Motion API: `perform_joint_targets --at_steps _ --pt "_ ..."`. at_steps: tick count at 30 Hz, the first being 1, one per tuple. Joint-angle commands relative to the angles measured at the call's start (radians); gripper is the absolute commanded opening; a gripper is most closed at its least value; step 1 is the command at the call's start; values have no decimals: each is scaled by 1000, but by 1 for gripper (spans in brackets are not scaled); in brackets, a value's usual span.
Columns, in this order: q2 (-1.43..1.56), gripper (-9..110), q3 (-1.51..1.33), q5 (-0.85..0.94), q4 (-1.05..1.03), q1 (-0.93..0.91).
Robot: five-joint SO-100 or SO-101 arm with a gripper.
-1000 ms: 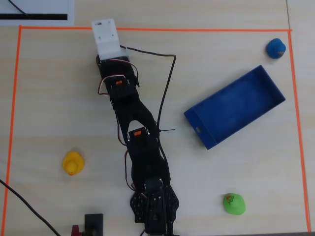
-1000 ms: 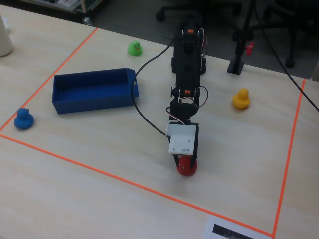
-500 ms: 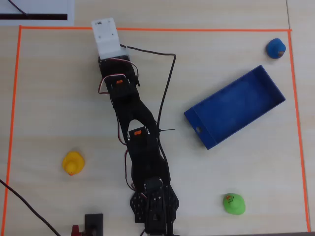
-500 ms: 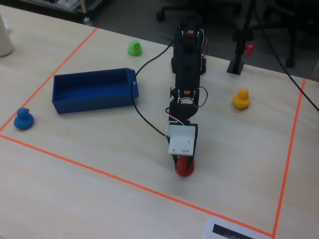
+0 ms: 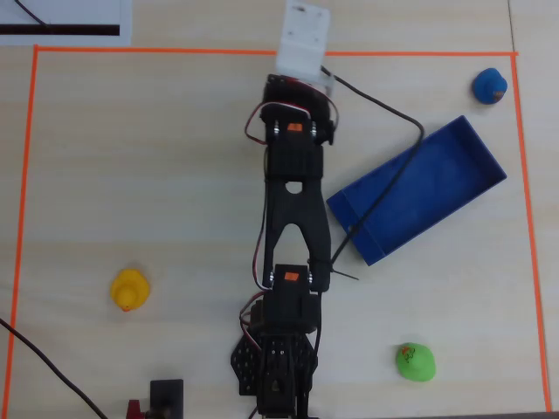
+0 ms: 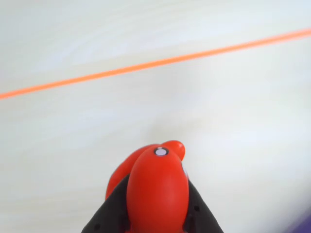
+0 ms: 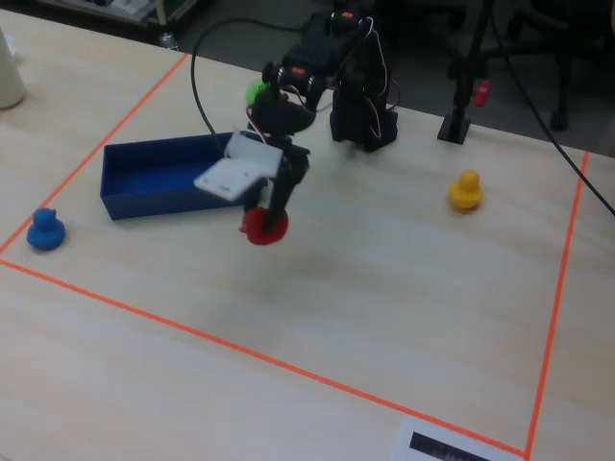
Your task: Grasp red duck and put it into box.
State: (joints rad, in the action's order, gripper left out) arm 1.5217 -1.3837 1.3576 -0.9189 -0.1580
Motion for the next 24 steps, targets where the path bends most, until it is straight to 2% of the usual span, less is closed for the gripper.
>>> perform_joint_targets --at_steps 1,8,12,17,24 --pt "115 0 77 28 -40 -184" --pt "63 0 120 114 -38 -541" --pt "-5 0 107 135 -21 -673" --pt "-97 0 77 126 6 -739" --pt "-81 0 -107 121 75 -727"
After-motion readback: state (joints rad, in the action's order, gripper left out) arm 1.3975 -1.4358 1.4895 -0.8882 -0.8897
